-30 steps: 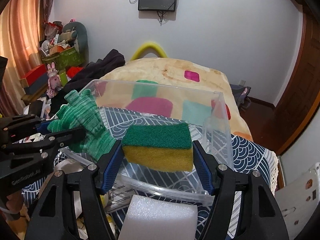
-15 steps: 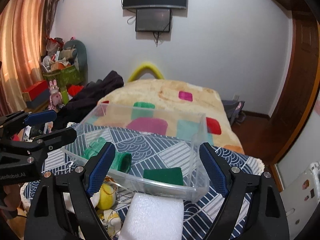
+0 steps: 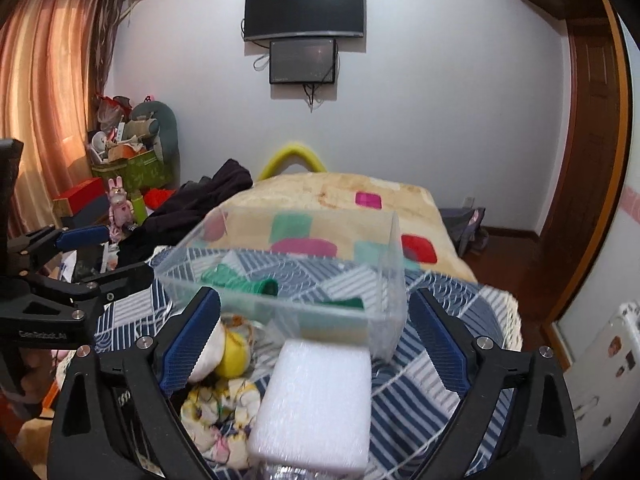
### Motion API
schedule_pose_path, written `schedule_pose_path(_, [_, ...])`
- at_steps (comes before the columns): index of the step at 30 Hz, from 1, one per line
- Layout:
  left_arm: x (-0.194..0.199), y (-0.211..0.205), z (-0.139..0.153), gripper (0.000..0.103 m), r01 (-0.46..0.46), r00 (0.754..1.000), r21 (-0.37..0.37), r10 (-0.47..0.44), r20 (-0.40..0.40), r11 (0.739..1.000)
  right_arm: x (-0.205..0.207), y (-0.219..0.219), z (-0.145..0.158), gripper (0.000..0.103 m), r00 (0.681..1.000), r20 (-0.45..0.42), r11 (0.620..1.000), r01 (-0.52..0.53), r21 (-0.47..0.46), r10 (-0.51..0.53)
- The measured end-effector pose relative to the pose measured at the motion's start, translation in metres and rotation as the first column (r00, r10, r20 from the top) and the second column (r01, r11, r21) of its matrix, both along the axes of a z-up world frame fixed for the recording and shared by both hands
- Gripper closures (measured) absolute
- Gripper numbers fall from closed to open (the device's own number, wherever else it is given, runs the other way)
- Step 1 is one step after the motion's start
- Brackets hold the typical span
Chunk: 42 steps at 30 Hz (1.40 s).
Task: Organize soft objects
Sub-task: 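Grasp the white cloth pouch with the left gripper while the right gripper grasps the white foam block, then place the pouch into the clear box with the left gripper while the right gripper places the foam block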
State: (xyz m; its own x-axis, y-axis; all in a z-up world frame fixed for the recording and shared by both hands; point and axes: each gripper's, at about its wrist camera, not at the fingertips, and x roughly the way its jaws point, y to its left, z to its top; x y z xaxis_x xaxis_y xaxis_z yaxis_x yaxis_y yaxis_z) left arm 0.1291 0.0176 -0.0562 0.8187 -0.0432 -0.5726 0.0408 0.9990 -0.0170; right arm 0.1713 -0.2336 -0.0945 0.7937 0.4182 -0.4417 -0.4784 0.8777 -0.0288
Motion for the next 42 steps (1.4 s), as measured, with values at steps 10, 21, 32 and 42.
schedule_pose_path(10, [0.004,-0.008,-0.05,0.005,0.021,0.99,-0.094,-0.033,-0.135,0.995,-0.006,0.003,-0.047,0.008,0.994,-0.113,0.999,-0.005,-0.054,-0.001])
schedule_pose_path(21, [0.009,-0.009,-0.08,0.013,0.052,0.976,-0.174,-0.087,-0.2,0.983,-0.009,-0.005,-0.073,0.008,0.984,-0.175,0.997,0.015,-0.076,-0.028])
schedule_pose_path(32, [-0.003,-0.015,-0.073,0.07,0.085,0.979,-0.154,-0.111,-0.169,0.984,-0.02,-0.016,-0.071,0.021,0.984,-0.18,0.999,0.005,-0.043,-0.013])
schedule_pose_path(42, [-0.029,-0.007,-0.047,0.08,0.053,0.994,-0.135,-0.065,-0.085,0.989,-0.035,-0.014,-0.052,0.022,0.994,-0.107,0.999,-0.009,-0.042,0.004])
